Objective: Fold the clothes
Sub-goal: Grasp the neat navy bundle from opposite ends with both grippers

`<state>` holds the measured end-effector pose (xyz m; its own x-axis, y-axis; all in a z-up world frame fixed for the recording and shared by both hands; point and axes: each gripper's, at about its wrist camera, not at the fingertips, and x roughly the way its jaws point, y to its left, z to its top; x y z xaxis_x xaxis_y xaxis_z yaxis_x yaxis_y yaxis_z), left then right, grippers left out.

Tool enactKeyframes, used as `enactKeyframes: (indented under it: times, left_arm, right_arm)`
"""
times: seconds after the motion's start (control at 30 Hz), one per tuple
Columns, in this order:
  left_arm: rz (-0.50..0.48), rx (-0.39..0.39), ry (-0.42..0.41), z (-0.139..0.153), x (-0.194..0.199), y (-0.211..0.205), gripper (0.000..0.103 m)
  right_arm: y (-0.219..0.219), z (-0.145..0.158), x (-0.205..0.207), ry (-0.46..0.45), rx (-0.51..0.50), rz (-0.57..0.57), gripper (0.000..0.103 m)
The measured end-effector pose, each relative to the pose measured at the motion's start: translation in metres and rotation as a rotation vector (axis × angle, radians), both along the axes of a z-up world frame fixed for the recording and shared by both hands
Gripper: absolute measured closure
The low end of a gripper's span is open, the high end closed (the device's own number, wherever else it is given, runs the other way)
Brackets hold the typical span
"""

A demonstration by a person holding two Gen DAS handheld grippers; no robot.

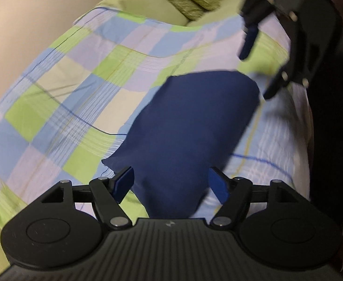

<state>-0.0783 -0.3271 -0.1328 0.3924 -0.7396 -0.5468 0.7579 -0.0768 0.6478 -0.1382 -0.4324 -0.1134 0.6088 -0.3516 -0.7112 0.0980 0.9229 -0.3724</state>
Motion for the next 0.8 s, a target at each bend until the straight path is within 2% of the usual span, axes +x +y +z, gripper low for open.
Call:
enactKeyframes:
  times: [0.2,0.37,0.47,0.57,0.63,0.7,0.8]
  left_arm:
    - [-0.035,0.026,-0.073,-0.015,-0.006,0.001,0.026]
    - [-0.109,0.069,-0.163,-0.031,-0.009,-0.004,0.026]
    - [-0.141,0.085,-0.197,-0.04,-0.007,-0.009,0.026]
    - [-0.166,0.101,-0.256,-0.049,-0.001,-0.013,0.026]
    - [-0.193,0.098,-0.314,-0.057,0.004,-0.015,0.026]
    - [-0.209,0.1,-0.329,-0.06,0.008,-0.02,0.026]
    - [-0.237,0.114,-0.348,-0.063,0.01,-0.027,0.026]
  right_arm:
    - [0.014,0.0,0.0,0.023,-0.058,0.026,0.036]
    - [0.019,-0.002,0.003,0.043,-0.095,0.05,0.035]
    - [0.025,-0.004,0.004,0.048,-0.156,0.073,0.035]
    - [0.032,-0.006,0.002,0.042,-0.216,0.115,0.035]
    - [0.04,-0.012,0.002,0.041,-0.291,0.172,0.035]
    - [0.047,-0.017,0.004,0.038,-0.364,0.223,0.035]
    - [0.053,-0.025,0.017,0.05,-0.419,0.273,0.035]
